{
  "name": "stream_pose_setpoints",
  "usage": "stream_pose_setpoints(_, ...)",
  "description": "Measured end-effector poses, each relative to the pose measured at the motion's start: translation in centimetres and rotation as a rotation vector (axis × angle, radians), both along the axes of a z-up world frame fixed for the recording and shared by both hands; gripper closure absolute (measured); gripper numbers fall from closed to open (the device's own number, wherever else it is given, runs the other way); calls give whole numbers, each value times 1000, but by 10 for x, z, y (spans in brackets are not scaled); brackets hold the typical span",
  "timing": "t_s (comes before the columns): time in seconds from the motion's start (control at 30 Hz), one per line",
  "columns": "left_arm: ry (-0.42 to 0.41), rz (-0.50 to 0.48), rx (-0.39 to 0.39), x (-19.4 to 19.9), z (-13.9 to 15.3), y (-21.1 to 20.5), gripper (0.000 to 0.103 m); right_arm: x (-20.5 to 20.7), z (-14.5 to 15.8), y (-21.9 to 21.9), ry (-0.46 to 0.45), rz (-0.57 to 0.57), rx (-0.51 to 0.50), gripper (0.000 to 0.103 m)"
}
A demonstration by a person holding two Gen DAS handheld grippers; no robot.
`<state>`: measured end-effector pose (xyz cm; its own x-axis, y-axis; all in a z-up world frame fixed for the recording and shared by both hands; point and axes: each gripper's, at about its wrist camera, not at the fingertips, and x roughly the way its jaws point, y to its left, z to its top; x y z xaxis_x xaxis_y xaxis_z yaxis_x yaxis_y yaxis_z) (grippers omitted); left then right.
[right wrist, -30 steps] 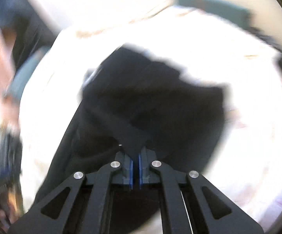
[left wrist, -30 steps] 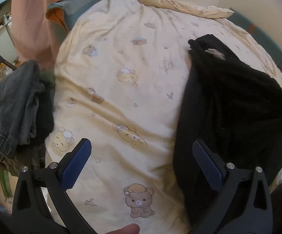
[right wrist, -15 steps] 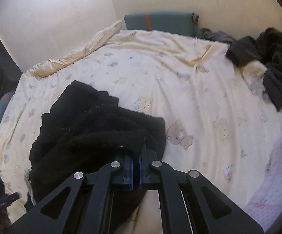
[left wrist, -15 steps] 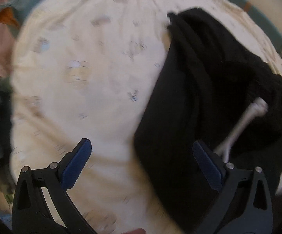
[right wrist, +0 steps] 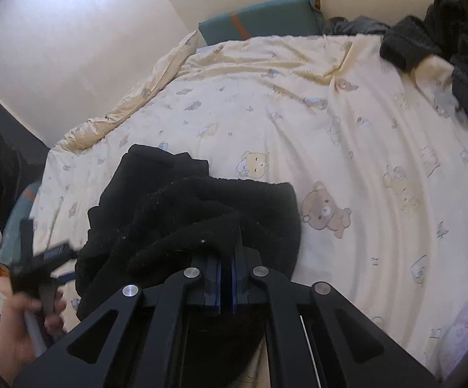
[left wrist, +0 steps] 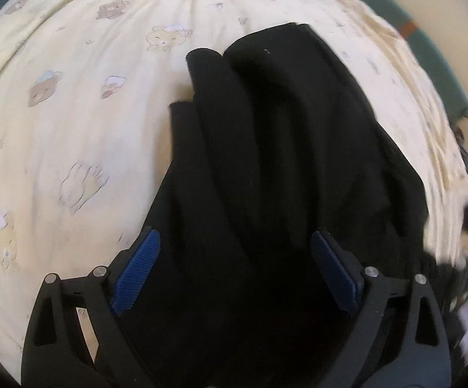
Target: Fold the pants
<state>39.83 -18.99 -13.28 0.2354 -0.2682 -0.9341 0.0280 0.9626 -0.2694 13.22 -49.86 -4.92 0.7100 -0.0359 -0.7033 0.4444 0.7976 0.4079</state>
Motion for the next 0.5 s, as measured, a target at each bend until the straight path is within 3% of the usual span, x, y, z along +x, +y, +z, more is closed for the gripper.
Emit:
stream_pose_setpoints(0.07,62,12,-6,15,-14,-8,10,5,-5,0,14,-2,5,99)
stream_pose_setpoints(0.2,135,-16,93,34,-45,-29,10,11,-11,0,18,9,24,99)
stream_pose_setpoints(0.27,155,-63,137,39,-55,-38,16,11,-12,-1,20,9,21,99)
stream_pose_setpoints(0.33,134,-121,161,41,-56,-45,53,12,-11,0,19,13,10,99)
stream_pose_setpoints(0.37,119,-139,168,41,-54,-46,64,12,-11,2,18,15,3,99)
stream_pose_setpoints(0.4,99,-156,171,39,-49,-46,85,13,-11,3,18,18,-4,99)
stream_pose_setpoints(0.5,-28,-154,202,27,-22,-41,88,16,-12,6,23,25,-12,99)
